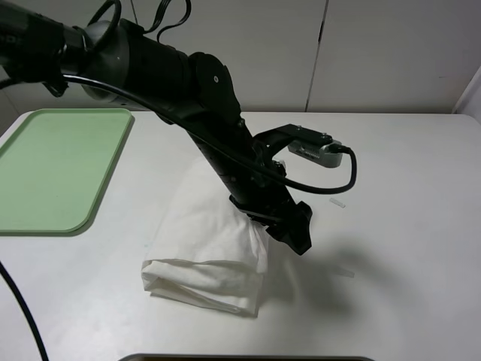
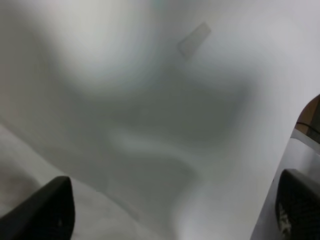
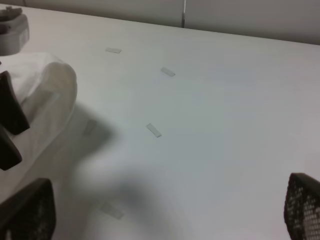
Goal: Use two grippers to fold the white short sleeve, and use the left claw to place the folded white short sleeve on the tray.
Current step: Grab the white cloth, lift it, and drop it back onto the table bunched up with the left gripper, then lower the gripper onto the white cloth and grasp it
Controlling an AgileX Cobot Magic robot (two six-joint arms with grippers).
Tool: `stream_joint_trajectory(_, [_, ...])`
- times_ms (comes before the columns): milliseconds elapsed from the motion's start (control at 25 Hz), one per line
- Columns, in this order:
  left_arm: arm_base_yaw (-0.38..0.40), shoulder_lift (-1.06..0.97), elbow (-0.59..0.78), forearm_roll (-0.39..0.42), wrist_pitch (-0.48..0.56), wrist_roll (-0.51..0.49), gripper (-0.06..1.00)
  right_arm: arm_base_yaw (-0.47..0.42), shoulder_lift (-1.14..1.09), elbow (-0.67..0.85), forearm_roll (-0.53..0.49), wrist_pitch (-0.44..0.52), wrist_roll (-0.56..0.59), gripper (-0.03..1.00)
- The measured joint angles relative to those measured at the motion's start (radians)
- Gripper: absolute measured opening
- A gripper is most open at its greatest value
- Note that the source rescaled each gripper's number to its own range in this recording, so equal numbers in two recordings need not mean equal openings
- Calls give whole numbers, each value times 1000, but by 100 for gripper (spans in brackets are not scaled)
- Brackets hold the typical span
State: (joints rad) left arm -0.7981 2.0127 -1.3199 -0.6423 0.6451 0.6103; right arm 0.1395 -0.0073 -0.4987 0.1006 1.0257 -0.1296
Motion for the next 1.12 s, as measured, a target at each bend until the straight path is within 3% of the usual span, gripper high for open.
stream_joint_trajectory(320, [-1,-8,-34,-21,-1,94,82,0,0,0,1,0,0,100])
stream_joint_trajectory(520, [13,-68,-45,-24,-18,101,82,0,0,0,1,0,0,100])
stream_joint_trajectory(880, [166,-200,-46,-26,129,-53,82,0,0,0,1,-1,0,100])
stream_joint_trajectory(960, [266,-225,-35,-26,243,-115,82,0,0,0,1,-1,0,100])
stream_joint_trajectory(1040, [283,-227,-31,-26,270,-123,82,0,0,0,1,-1,0,100])
stream_joint_trajectory(1120, [348,-230,-2,-26,337,-138,82,0,0,0,1,-1,0,100])
